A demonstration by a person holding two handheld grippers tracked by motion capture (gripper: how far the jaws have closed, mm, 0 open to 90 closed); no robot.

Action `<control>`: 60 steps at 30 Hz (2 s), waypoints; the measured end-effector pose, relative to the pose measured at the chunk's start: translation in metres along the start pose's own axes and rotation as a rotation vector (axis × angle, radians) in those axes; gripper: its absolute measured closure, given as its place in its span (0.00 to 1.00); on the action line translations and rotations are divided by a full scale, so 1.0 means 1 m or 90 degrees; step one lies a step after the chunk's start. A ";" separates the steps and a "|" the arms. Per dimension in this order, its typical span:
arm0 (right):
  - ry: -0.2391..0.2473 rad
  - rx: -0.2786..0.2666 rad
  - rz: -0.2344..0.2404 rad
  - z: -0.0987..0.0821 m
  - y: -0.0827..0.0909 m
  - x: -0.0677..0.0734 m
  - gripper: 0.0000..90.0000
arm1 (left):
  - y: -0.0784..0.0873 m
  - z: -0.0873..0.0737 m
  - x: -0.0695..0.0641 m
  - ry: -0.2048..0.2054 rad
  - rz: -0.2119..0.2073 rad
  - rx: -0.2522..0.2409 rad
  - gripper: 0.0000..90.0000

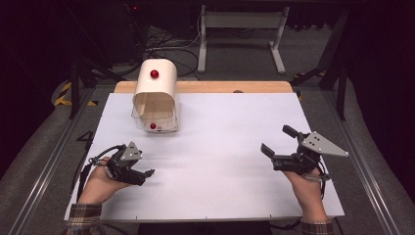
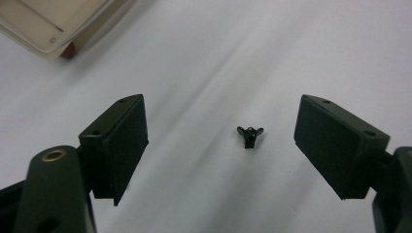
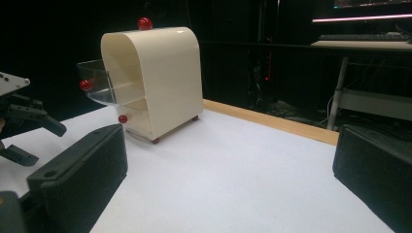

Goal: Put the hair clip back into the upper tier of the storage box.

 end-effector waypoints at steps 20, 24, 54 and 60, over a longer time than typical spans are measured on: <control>-0.003 0.002 -0.002 0.000 0.001 0.000 0.00 | -0.009 -0.004 -0.006 -0.017 -0.030 0.039 0.36; -0.003 0.002 -0.002 0.000 0.001 0.000 0.00 | -0.010 -0.005 -0.007 -0.023 -0.031 0.045 0.40; 0.002 0.001 -0.001 0.001 0.002 0.000 0.00 | -0.021 -0.008 -0.013 -0.002 -0.074 0.080 0.64; 0.002 0.001 0.000 0.001 0.001 0.000 0.00 | -0.022 -0.008 -0.014 0.000 -0.085 0.084 0.67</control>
Point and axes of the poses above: each handheld gripper's, and its own axes: y roughly backward along the jaws, z roughly out of its top, x roughly to its left, the point moved 8 cm from there along -y, roughly forward along the jaws, and after that the axes turned 8 degrees about z, right-handed, at the moved point
